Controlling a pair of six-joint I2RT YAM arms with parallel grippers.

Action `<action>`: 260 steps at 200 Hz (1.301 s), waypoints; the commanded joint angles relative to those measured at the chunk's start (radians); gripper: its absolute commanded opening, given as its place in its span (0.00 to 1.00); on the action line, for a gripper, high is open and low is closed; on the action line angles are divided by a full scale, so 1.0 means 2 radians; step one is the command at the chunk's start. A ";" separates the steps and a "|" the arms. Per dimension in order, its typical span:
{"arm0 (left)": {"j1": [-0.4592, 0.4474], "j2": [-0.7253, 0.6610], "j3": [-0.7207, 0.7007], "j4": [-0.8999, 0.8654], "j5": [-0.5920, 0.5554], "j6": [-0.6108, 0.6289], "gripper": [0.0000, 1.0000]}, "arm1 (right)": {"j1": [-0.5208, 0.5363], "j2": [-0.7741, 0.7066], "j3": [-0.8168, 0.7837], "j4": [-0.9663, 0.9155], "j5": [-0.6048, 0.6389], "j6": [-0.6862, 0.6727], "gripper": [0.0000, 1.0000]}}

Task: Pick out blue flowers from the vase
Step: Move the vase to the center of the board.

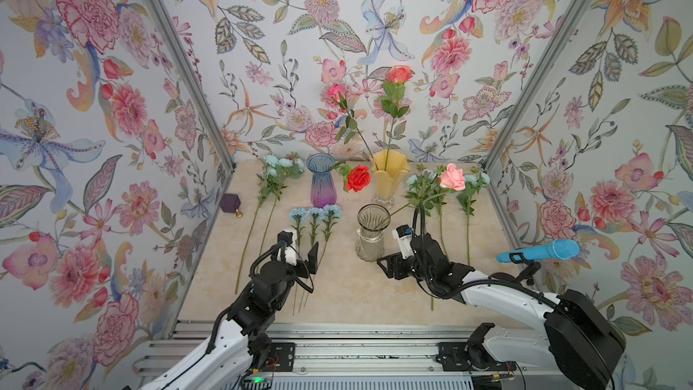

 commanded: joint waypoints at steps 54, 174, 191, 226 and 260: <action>0.010 -0.007 -0.010 0.060 -0.005 -0.011 0.98 | 0.008 0.095 0.009 0.114 0.039 0.051 0.73; 0.016 -0.035 -0.018 0.055 0.000 -0.015 0.99 | -0.041 0.244 0.094 0.181 0.006 0.064 0.70; 0.017 -0.035 -0.017 0.055 0.000 -0.015 0.99 | -0.059 0.269 0.118 0.181 -0.008 0.061 0.68; 0.018 -0.036 -0.016 0.053 0.002 -0.015 0.99 | -0.068 0.307 0.167 0.165 -0.028 0.050 0.65; 0.025 -0.030 -0.012 0.055 0.002 -0.017 0.99 | -0.074 0.324 0.196 0.160 -0.039 0.041 0.65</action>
